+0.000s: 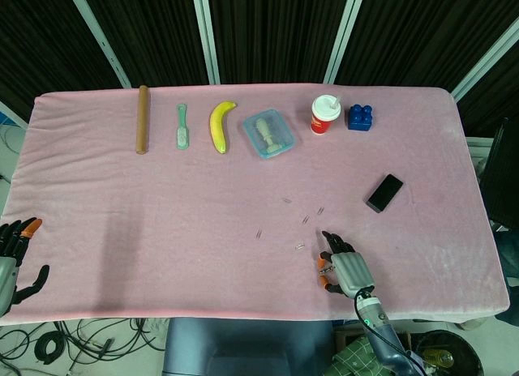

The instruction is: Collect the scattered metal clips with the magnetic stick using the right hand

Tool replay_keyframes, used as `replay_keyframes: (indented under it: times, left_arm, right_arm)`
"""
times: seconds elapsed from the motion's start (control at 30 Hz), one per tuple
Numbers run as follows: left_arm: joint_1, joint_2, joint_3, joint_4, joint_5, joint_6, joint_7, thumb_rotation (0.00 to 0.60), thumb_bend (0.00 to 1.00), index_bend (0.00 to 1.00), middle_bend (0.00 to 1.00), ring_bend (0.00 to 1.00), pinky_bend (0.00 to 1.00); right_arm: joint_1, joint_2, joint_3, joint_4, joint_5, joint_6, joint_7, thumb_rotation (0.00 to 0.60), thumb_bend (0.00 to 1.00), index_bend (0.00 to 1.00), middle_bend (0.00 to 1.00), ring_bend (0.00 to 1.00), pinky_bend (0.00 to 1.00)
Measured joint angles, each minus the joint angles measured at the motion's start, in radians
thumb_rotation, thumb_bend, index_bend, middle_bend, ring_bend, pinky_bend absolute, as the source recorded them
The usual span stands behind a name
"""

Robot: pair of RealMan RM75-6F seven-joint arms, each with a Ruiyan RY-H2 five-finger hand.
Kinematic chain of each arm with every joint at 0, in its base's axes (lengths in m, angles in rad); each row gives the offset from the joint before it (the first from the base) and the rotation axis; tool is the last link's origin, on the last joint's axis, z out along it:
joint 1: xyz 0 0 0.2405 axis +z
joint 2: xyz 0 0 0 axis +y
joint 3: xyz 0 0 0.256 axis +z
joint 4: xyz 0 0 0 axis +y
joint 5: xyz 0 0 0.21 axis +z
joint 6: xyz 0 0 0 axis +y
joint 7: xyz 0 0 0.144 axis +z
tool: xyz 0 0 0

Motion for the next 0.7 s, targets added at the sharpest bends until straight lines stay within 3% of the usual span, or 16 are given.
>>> replay_keyframes:
  times: [0.7]
  left_arm:
    - [0.0,0.0,0.0,0.0,-0.001,0.0,0.001,0.6,0.42,0.07,0.07,0.0,0.0]
  right_arm:
    - [0.004,-0.002,-0.005,0.007,-0.013,0.005,0.0,0.6,0.3,0.5,0.0,0.0,0.17]
